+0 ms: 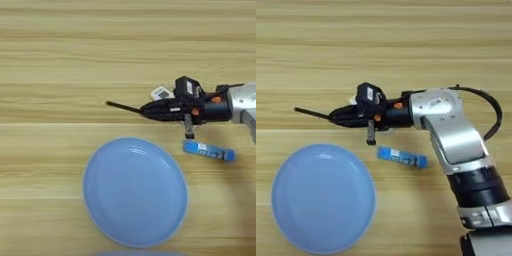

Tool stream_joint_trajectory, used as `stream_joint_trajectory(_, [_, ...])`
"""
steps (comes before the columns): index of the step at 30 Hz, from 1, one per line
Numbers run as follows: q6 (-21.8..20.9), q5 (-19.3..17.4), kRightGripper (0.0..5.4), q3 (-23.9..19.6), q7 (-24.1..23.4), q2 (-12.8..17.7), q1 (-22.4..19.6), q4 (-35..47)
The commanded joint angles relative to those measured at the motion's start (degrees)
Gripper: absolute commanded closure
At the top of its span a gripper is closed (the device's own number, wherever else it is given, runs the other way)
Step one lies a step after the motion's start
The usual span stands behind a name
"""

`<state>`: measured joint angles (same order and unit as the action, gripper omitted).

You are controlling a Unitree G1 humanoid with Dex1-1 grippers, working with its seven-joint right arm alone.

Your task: Move the objects on the table

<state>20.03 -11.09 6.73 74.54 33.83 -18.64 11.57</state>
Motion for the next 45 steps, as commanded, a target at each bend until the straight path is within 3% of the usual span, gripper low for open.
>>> stream_joint_trajectory(1, [1.21,-1.32,5.11,0.08,-1.86,2.86,1.52,6.52])
stream_joint_trajectory(7, [1.17,0.03,5.11,3.23,-1.96,4.26,6.34,8.28])
stream_joint_trajectory(17, [-2.15,4.1,5.11,7.94,-2.62,5.5,8.49,5.87])
stream_joint_trajectory(25, [-5.65,8.02,5.11,11.72,-4.05,3.97,7.96,0.18])
stream_joint_trajectory(34, [-7.13,9.72,5.11,13.11,-4.78,2.19,6.38,-3.23])
stream_joint_trajectory(35, [-6.99,9.73,4.74,13.19,-4.74,2.05,6.18,-3.26])
stream_joint_trajectory(45, [-2.54,6.56,3.54,11.26,-4.27,1.24,4.56,-0.22])
